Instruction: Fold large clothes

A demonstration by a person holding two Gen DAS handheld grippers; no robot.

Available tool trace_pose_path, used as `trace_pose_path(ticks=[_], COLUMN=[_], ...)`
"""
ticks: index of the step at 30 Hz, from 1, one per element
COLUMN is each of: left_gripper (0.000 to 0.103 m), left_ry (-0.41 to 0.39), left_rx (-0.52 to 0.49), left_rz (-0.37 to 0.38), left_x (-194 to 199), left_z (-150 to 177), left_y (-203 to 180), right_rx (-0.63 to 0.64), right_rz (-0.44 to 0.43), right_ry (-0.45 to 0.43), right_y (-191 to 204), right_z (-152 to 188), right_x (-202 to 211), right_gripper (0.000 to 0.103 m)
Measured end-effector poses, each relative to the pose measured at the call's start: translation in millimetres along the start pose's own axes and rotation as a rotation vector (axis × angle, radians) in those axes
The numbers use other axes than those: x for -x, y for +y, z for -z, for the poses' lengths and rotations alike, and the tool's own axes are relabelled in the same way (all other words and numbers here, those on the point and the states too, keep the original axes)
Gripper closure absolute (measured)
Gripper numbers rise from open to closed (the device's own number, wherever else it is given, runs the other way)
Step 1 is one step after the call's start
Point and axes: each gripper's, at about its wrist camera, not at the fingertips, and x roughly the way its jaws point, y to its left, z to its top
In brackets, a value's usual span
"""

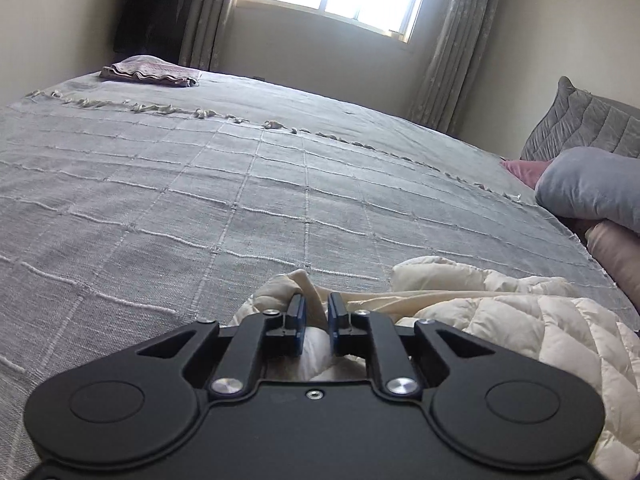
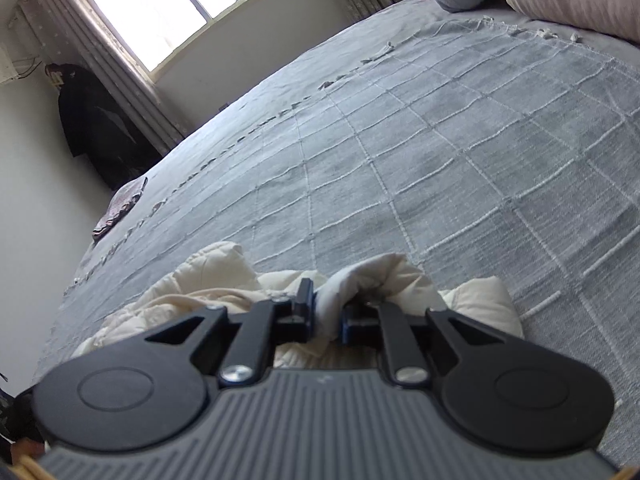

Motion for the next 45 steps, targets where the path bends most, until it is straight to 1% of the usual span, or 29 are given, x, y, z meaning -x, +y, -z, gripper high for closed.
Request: trace_pose_path(ticks=[1, 2, 3, 4, 5, 6, 7, 8, 9, 10, 12, 14, 16, 18, 22, 26, 27, 29, 31, 32, 33, 34, 35, 36, 37, 38, 39, 42, 45], left_gripper=[0.086, 0.078, 0.056, 0.041, 0.016, 0.012, 0.012, 0.012, 0.012, 0.012, 0.012, 0.012, 0.012, 0.012, 0.012, 0.012, 0.012, 0.014, 0.015, 0.024, 0.036, 0.044, 0.057, 0.066, 0.069, 0.074, 0.077, 0.078, 0.078], left_ry=[0.000, -0.007, -0.018, -0.036, -0.067, -0.105, -0.122, -0.120, -0.116, -0.112, -0.077, 0.011, 0.119, 0.178, 0.272, 0.333, 0.322, 0.308, 0.287, 0.298, 0.305, 0.308, 0.308, 0.302, 0.297, 0.291, 0.287, 0.298, 0.324], left_rx=[-0.018, -0.029, -0.040, -0.052, -0.068, -0.090, -0.110, -0.122, -0.132, -0.146, -0.171, -0.170, -0.137, -0.087, 0.093, 0.232, 0.245, 0.256, 0.294, 0.328, 0.369, 0.394, 0.406, 0.421, 0.429, 0.430, 0.427, 0.407, 0.353], left_rz=[0.002, 0.005, 0.003, -0.015, -0.027, -0.015, -0.001, -0.002, -0.007, -0.012, -0.052, -0.103, -0.121, -0.091, 0.029, 0.160, 0.180, 0.207, 0.227, 0.261, 0.268, 0.261, 0.260, 0.253, 0.242, 0.236, 0.229, 0.220, 0.207], left_x=[6, 12, 20, 29, 39, 49, 57, 63, 68, 71, 71, 64, 60, 66, 87, 100, 101, 99, 98, 95, 95, 96, 97, 101, 107, 114, 122, 154, 187], left_z=[-4, -7, -11, -15, -19, -21, -23, -25, -26, -26, -22, -15, -5, 7, 31, 53, 57, 62, 66, 68, 70, 71, 72, 72, 71, 69, 66, 60, 62], left_y=[-5, -9, -14, -18, -21, -24, -26, -27, -27, -27, -22, -11, 4, 21, 56, 77, 78, 76, 71, 69, 68, 67, 64, 61, 58, 56, 54, 50, 48], right_rx=[0.001, 0.006, 0.012, 0.018, 0.026, 0.035, 0.043, 0.061, 0.089, 0.123, 0.188, 0.243, 0.269, 0.281, 0.240, 0.118, 0.091, 0.070, 0.046, 0.029, 0.016, 0.008, 0.013, 0.013, 0.002, -0.014, -0.026, -0.036, -0.038], right_rz=[-0.006, -0.016, -0.027, -0.040, -0.050, -0.062, -0.067, -0.053, -0.033, -0.021, 0.021, 0.099, 0.143, 0.149, 0.137, 0.026, 0.002, -0.011, -0.022, -0.028, -0.038, -0.035, -0.025, -0.023, -0.020, -0.018, -0.019, -0.023, -0.027], right_ry=[0.012, 0.022, 0.028, 0.028, 0.027, 0.024, 0.012, -0.024, -0.066, -0.095, -0.100, -0.054, 0.011, 0.071, 0.152, 0.201, 0.220, 0.219, 0.214, 0.213, 0.215, 0.211, 0.205, 0.200, 0.196, 0.194, 0.192, 0.204, 0.232], right_y=[1, 4, 5, 8, 10, 12, 15, 19, 23, 26, 30, 32, 29, 18, -9, -37, -41, -44, -43, -41, -39, -36, -31, -28, -26, -25, -24, -20, -15], right_z=[-4, -9, -13, -17, -20, -24, -26, -28, -29, -30, -31, -26, -17, -4, 20, 33, 36, 38, 38, 39, 40, 41, 43, 45, 47, 48, 48, 52, 64], right_x=[4, 10, 17, 25, 32, 39, 46, 56, 65, 72, 77, 69, 63, 62, 70, 81, 80, 75, 72, 71, 71, 73, 76, 80, 85, 92, 100, 126, 154], right_gripper=[0.088, 0.086, 0.081, 0.075, 0.071, 0.053, 0.029, 0.020, 0.015, 0.015, 0.016, 0.018, 0.018, 0.018, 0.018, 0.021, 0.024, 0.029, 0.043, 0.049, 0.059, 0.066, 0.069, 0.076, 0.080, 0.081, 0.083, 0.085, 0.085])
